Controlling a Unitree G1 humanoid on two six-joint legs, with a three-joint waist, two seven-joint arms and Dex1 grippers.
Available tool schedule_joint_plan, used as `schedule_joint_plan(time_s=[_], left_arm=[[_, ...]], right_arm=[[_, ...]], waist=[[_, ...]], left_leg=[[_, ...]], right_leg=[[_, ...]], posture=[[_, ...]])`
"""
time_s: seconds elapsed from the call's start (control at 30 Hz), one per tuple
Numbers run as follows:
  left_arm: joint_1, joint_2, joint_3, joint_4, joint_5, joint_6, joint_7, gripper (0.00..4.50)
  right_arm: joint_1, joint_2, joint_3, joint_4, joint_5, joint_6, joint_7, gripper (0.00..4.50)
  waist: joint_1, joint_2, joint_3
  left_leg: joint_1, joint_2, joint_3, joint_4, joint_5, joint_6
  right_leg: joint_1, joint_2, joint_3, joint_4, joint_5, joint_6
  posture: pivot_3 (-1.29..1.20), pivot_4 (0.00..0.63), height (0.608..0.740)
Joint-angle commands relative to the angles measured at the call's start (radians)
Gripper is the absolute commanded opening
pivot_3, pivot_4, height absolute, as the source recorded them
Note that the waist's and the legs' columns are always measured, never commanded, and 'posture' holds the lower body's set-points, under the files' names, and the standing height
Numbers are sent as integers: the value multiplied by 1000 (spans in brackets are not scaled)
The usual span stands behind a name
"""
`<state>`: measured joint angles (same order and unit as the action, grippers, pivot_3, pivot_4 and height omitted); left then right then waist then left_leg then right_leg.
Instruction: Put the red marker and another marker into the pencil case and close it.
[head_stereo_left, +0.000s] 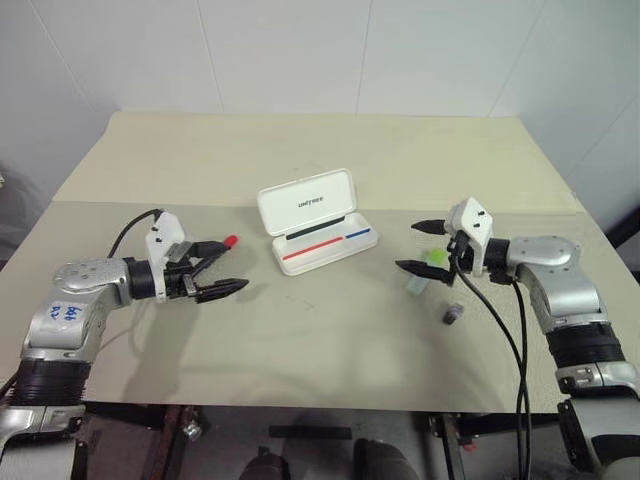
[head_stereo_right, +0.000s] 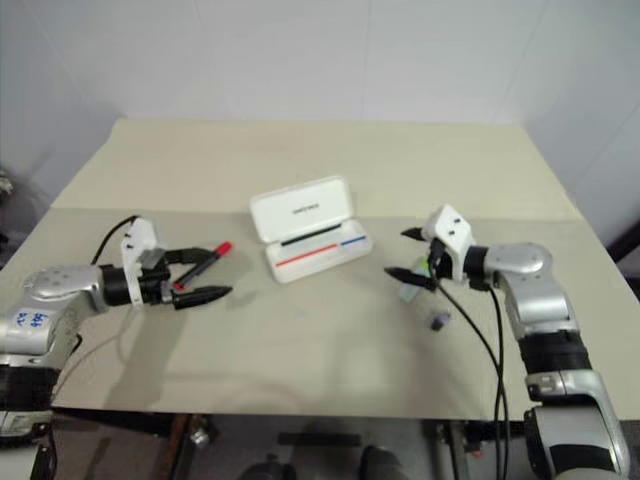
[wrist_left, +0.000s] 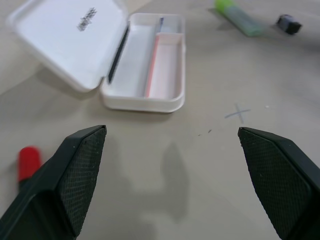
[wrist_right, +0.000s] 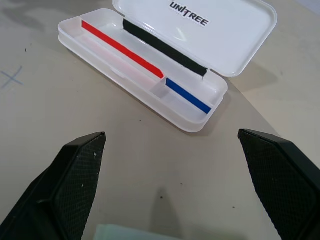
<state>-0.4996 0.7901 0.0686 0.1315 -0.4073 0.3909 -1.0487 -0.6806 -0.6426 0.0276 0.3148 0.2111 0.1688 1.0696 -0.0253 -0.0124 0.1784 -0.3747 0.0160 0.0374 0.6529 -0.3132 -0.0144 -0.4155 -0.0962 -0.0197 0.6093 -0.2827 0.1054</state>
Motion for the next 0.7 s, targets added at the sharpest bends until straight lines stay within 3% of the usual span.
schedule_joint_plan(time_s=[0.03, 0.3, 0.7], left_arm=[[-70, -16, -13, 29, 18, -36, -26, 4487], [-200, -115, -87, 166, 79, -96, -49, 4487], [-326, -222, -154, 405, 174, -213, -107, 4487]], right_arm=[[-9, 13, -43, -62, 35, 8, -32, 4500], [8, 43, -52, -117, 60, 18, -73, 4500], [194, 31, -96, -266, 79, 49, -142, 4500]], waist=[[0, 0, 0], [1, 0, 0], [21, -1, 1]], left_leg=[[0, 0, 0, 1, 0, 0], [-1, -1, 0, 5, 0, 0], [-2, -1, 2, 11, -2, 3]], right_leg=[[0, 0, 0, 0, 0, 0], [0, 1, 1, 3, 1, 2], [1, 1, 2, 3, 3, 5]], posture=[[0, 150, 740], [0, 150, 740], [0, 150, 740]])
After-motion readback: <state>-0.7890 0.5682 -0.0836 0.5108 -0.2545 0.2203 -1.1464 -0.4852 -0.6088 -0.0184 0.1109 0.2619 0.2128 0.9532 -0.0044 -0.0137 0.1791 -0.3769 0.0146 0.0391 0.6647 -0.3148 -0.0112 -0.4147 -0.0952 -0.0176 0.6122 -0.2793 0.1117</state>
